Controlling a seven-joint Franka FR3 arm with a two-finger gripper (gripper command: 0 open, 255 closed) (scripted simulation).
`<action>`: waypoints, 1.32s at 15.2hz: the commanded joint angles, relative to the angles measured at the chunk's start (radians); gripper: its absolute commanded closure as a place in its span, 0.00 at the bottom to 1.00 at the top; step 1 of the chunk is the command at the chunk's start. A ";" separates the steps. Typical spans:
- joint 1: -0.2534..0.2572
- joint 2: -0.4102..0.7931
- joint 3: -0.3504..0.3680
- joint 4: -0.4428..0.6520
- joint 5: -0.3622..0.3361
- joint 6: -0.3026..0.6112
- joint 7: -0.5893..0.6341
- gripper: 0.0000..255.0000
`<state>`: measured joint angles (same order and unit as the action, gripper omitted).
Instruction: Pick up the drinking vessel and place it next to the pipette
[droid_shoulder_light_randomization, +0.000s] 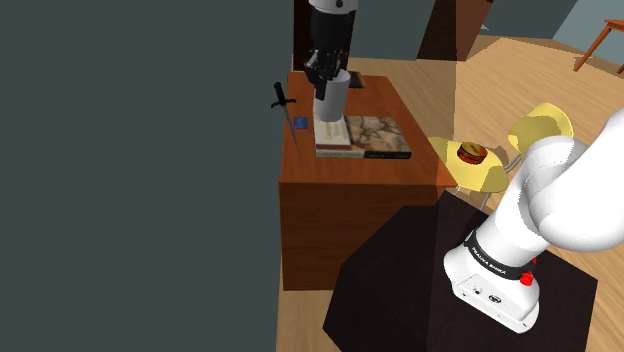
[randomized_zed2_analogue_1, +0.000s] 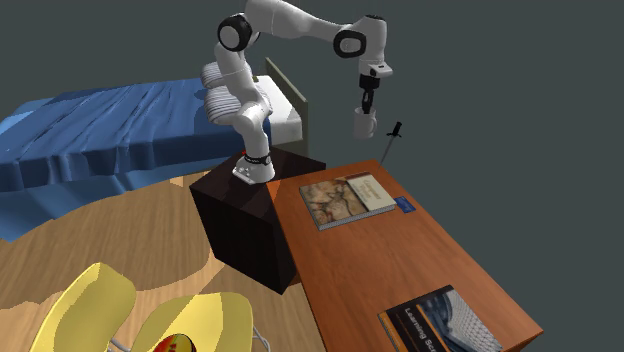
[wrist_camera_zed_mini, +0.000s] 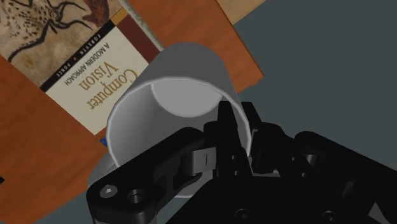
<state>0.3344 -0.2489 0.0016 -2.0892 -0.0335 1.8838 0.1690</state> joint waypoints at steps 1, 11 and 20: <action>0.000 -0.001 -0.001 -0.027 0.000 0.027 0.000 1.00; -0.001 0.024 -0.001 -0.138 -0.002 0.163 0.004 1.00; -0.002 0.066 -0.001 -0.221 -0.005 0.287 0.009 1.00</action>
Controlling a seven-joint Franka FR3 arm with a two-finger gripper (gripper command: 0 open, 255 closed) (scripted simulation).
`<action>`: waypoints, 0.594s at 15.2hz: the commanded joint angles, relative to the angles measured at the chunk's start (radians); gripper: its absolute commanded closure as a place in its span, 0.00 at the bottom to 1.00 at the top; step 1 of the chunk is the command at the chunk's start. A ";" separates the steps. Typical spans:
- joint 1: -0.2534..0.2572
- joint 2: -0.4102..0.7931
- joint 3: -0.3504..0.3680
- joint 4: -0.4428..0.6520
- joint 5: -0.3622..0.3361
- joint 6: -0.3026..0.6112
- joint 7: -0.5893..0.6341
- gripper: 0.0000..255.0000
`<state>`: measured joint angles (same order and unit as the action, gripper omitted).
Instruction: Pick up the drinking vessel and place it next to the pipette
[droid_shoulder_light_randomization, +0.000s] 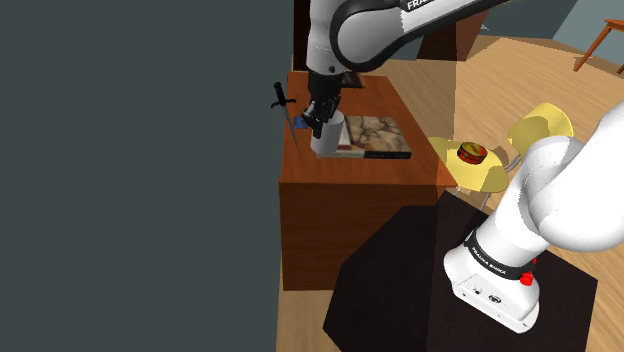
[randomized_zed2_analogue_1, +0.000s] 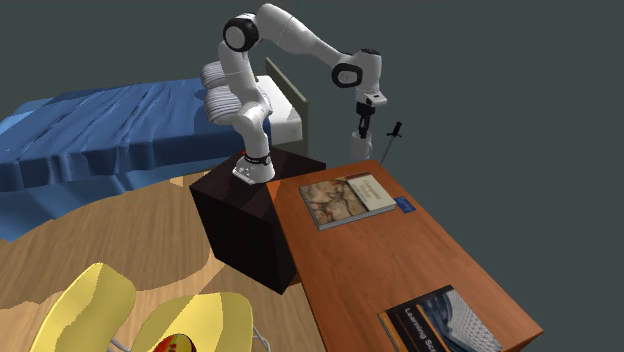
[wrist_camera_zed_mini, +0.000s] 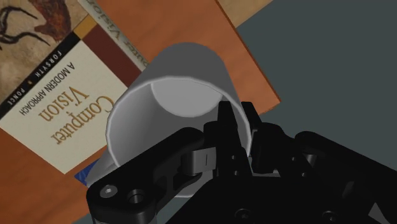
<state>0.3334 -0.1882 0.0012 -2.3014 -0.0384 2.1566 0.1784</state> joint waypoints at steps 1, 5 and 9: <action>-0.001 0.011 -0.001 -0.017 -0.001 0.028 0.000 1.00; -0.001 0.036 -0.001 -0.047 -0.002 0.084 0.002 1.00; -0.002 0.066 -0.001 -0.074 -0.004 0.140 0.005 1.00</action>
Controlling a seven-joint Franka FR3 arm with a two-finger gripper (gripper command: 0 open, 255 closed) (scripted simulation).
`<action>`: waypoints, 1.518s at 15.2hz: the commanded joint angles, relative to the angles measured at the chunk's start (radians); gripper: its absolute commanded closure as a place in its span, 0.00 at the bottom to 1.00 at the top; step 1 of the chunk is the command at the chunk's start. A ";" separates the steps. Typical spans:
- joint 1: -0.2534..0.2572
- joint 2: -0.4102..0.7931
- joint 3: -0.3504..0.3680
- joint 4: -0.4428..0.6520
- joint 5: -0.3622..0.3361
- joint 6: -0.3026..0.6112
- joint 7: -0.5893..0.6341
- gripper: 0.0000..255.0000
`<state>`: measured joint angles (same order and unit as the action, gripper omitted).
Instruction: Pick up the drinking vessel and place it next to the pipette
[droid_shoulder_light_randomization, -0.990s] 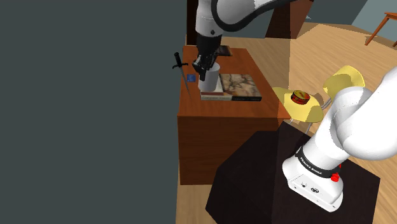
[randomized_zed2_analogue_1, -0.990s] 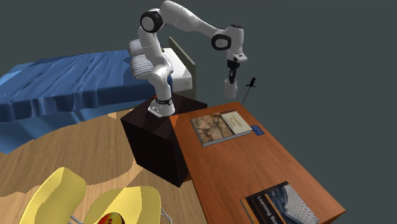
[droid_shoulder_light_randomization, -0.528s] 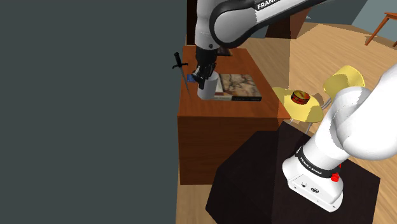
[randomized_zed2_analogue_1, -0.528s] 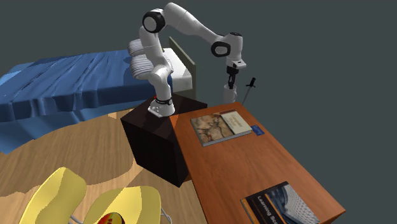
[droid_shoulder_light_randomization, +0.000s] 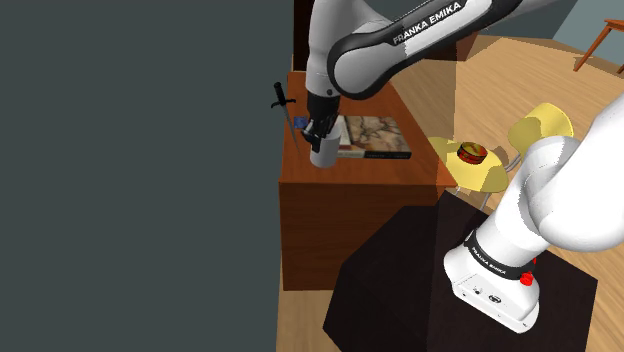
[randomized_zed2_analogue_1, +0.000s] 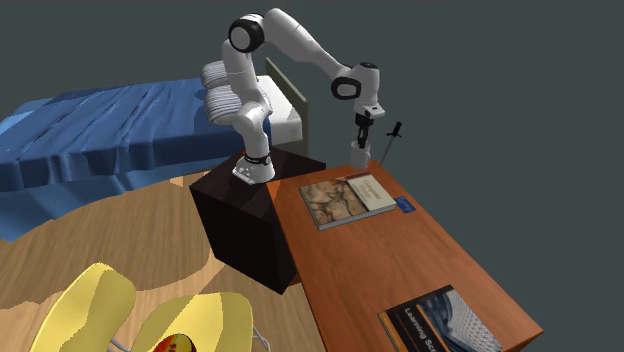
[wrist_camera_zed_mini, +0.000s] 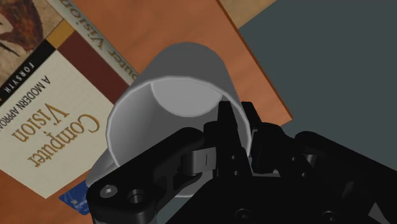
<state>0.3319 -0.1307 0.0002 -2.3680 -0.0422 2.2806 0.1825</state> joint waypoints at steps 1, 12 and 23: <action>0.000 0.016 0.000 -0.014 -0.001 0.031 0.001 1.00; -0.001 0.031 0.000 -0.024 -0.002 0.056 0.002 0.00; 0.002 -0.045 0.002 0.032 0.003 -0.077 0.000 0.00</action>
<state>0.3338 -0.1736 0.0021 -2.3362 -0.0396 2.2072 0.1821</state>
